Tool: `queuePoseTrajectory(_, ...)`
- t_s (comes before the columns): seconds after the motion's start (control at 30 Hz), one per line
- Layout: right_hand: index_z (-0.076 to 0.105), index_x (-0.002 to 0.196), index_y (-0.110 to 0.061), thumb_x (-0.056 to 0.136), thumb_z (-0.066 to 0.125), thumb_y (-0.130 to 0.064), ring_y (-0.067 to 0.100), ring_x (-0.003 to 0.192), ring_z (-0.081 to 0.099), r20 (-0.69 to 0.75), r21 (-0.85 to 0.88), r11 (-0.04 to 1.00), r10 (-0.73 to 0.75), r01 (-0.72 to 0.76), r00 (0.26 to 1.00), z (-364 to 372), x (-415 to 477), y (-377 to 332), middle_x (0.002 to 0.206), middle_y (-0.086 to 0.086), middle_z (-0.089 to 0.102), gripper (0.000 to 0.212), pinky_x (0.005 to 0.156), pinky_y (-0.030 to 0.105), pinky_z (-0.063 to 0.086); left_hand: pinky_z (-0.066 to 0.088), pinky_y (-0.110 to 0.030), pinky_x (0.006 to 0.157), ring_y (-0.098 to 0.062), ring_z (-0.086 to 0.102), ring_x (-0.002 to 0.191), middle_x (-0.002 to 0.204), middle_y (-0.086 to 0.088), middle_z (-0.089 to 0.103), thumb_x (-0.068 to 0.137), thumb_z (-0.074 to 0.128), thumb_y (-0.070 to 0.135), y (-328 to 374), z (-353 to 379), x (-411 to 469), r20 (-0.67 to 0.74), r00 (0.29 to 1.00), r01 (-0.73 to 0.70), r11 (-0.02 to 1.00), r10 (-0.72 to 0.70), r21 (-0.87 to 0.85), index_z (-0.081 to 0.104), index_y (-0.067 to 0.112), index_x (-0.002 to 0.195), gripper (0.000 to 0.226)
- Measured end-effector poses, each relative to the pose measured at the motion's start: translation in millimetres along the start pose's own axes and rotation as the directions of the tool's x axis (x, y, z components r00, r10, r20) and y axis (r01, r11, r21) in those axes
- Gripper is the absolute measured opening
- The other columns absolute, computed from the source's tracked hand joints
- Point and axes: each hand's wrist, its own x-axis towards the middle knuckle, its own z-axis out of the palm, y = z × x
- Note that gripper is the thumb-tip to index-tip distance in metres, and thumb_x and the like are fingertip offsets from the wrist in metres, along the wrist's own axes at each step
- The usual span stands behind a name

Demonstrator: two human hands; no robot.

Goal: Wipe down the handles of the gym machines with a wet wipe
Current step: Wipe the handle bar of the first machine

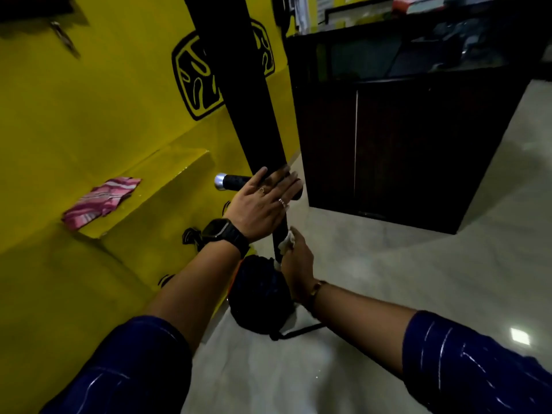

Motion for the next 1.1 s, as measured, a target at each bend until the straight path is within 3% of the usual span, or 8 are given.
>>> queuePoseTrajectory(0.13,0.050,0.135,-0.006,0.103,0.038,-0.015,0.024,0.113,0.056,-0.090,0.170,0.985,-0.007,0.022,0.996,-6,23,-35,0.127,0.013,0.059,0.035,0.079,0.013,0.042,0.005,-0.041,0.119,-0.022,0.034,0.142,0.150,-0.003,0.045,0.098,0.034,0.032,3,-4,5,0.057,0.998,-0.026,0.997,0.022,0.072,0.044,0.016,0.146,0.052)
queuePoseTrajectory(0.2,0.053,0.128,-0.004,0.103,0.038,-0.015,0.023,0.106,0.058,-0.085,0.056,0.988,-0.137,0.142,0.987,-9,29,-45,0.121,0.012,0.062,0.031,0.065,0.011,0.035,0.005,-0.042,0.120,-0.023,0.035,0.142,0.149,-0.005,0.045,0.098,0.034,0.034,3,-3,9,0.072,0.996,-0.059,0.994,0.053,0.088,0.045,0.017,0.146,0.052)
queuePoseTrajectory(0.33,0.051,0.135,-0.004,0.100,0.041,-0.007,0.027,0.114,0.058,-0.027,-0.043,0.965,-0.261,0.260,0.965,-1,14,-8,0.128,0.015,0.060,0.036,0.090,0.029,0.045,0.013,-0.042,0.117,-0.021,0.044,0.136,0.147,-0.004,0.048,0.097,0.029,0.033,6,3,19,0.088,0.992,-0.101,0.990,0.093,0.096,0.052,0.022,0.141,0.051)
queuePoseTrajectory(0.4,0.046,0.140,-0.006,0.096,0.043,-0.001,0.030,0.120,0.055,0.059,-0.086,0.982,-0.162,0.166,0.985,1,8,26,0.132,0.017,0.057,0.044,0.101,0.039,0.045,0.016,-0.041,0.117,-0.020,0.046,0.135,0.146,-0.003,0.049,0.098,0.031,0.033,9,9,20,0.058,0.994,-0.093,0.991,0.087,0.097,0.054,0.023,0.139,0.049)
queuePoseTrajectory(0.53,0.055,0.132,-0.007,0.099,0.044,-0.009,0.025,0.110,0.059,0.080,-0.014,0.998,0.069,-0.068,0.994,-6,23,35,0.124,0.014,0.062,0.035,0.095,0.032,0.048,0.021,-0.041,0.116,-0.021,0.047,0.134,0.147,-0.005,0.049,0.094,0.054,0.031,10,22,15,-0.042,0.993,-0.107,0.990,0.111,0.089,0.054,0.021,0.139,0.047)
queuePoseTrajectory(0.73,0.054,0.129,-0.006,0.100,0.043,-0.009,0.024,0.111,0.059,-0.014,0.327,0.941,-0.088,0.087,0.996,-17,48,-31,0.120,0.012,0.062,0.031,0.097,0.041,0.050,0.022,-0.041,0.116,-0.021,0.044,0.134,0.146,-0.007,0.049,0.089,0.056,0.031,8,30,14,-0.077,0.990,-0.119,0.992,0.122,0.043,0.057,0.018,0.136,0.049)
queuePoseTrajectory(0.97,0.053,0.136,-0.017,0.093,0.048,0.001,0.025,0.113,0.060,0.104,-0.155,0.984,-0.077,0.092,0.992,-7,4,48,0.127,0.011,0.063,0.048,0.097,0.036,0.049,0.029,-0.042,0.114,-0.025,0.058,0.123,0.135,-0.011,0.059,0.093,0.049,0.019,14,27,19,-0.164,0.984,-0.072,0.997,0.068,-0.017,0.069,0.015,0.121,0.035)
queuePoseTrajectory(1.1,0.059,0.130,-0.010,0.096,0.052,-0.005,0.029,0.119,0.057,0.055,-0.072,0.997,0.029,-0.025,0.998,-13,19,48,0.127,0.014,0.062,0.035,0.102,0.041,0.045,0.035,-0.043,0.110,-0.026,0.061,0.118,0.131,-0.012,0.062,0.090,0.052,0.018,16,25,21,-0.176,0.983,-0.052,0.999,0.048,-0.016,0.071,0.011,0.117,0.033)
